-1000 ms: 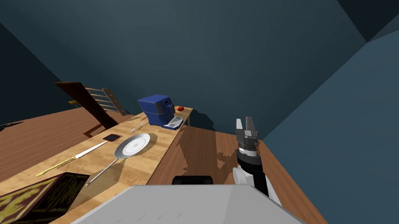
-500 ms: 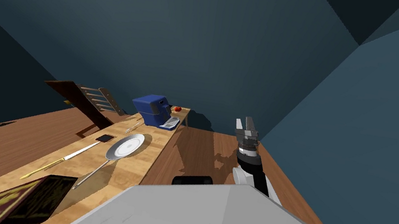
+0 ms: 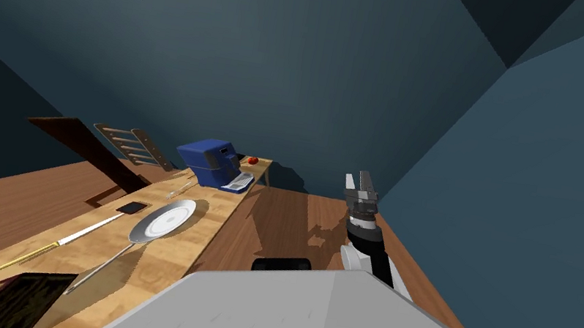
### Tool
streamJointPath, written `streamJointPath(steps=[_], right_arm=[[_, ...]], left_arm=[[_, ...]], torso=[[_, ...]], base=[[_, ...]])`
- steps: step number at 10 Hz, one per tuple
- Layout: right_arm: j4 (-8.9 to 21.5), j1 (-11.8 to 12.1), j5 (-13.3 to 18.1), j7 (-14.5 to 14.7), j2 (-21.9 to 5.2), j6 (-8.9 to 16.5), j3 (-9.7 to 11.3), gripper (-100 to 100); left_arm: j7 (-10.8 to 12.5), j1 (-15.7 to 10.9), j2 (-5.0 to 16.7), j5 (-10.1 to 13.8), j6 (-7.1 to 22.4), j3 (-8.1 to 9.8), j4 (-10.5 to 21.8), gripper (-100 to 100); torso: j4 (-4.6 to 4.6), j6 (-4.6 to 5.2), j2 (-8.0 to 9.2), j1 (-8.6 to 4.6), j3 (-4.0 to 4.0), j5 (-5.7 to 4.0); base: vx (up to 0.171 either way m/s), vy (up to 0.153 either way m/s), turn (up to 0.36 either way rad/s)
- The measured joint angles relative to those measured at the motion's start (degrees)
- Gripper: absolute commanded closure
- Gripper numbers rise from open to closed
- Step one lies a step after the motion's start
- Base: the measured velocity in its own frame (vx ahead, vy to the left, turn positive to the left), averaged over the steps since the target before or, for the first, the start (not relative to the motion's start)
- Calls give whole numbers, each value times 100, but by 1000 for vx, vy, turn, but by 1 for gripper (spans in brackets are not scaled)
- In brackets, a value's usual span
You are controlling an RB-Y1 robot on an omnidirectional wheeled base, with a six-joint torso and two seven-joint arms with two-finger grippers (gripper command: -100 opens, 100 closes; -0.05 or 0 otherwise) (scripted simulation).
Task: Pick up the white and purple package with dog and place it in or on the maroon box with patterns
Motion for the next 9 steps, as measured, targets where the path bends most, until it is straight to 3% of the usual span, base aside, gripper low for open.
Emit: streamJointPath(steps=[5, 6, 7, 8, 9], right_arm=[[0, 1, 0, 0, -1, 0, -1, 0], [0, 1, 0, 0, -1, 0, -1, 0], [0, 0, 0, 0, -2, 0, -2, 0], [0, 0, 0, 0, -2, 0, -2, 0], [0, 0, 0, 0, -2, 0, -2, 0]], left_arm=[[54, 34, 378, 270, 604, 203, 134, 100], [62, 98, 441, 316, 761, 236, 58, 100], [-55, 263, 445, 376, 976, 283, -289, 100], [1, 187, 546, 388, 1041, 292, -123, 100], [-23, 360, 601, 452, 1231, 343, -387, 100]], torso=[[3, 9, -27, 35, -12, 10], [4, 9, -17, 48, -6, 11], [7, 12, -13, 65, -3, 11], [7, 6, 2, 76, 3, 17], [8, 9, 1, 89, 4, 11]], base=[[136, -112, -97], [122, -9, -109], [79, 15, -38], [99, 46, -92], [91, 59, -75]])
